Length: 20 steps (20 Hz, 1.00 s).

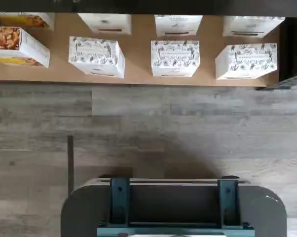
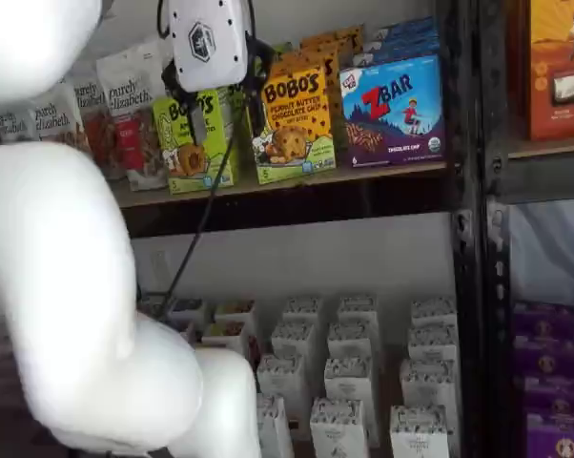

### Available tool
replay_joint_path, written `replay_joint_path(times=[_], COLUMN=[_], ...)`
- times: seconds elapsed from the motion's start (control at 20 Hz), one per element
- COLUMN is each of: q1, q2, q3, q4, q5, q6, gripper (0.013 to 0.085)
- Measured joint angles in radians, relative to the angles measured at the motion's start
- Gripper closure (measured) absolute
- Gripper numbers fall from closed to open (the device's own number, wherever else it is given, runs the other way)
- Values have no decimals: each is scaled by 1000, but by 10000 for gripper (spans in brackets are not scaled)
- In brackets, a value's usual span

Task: Pick up the orange box on the top shelf, the fifth box from the left

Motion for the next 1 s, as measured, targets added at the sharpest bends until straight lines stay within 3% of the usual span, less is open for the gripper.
replay_joint_path(times=[0.05, 0.15, 0.25, 0.35, 0.5, 0.6, 0.85, 1.0], q1=[-12, -92, -96, -71, 77, 139, 102, 105], q2=[-5, -37, -34, -22, -14, -8, -23, -5], q3=[6, 40, 38, 28, 23, 25, 48, 34], q4=[17, 127, 147, 125, -49, -115, -43, -47], q5=[-8, -57, -52, -33, -21, -13, -99, -126], q6=[-7, -49, -49, -30, 53, 94, 89, 91], gripper=[130, 130, 130, 130, 130, 130, 130, 130])
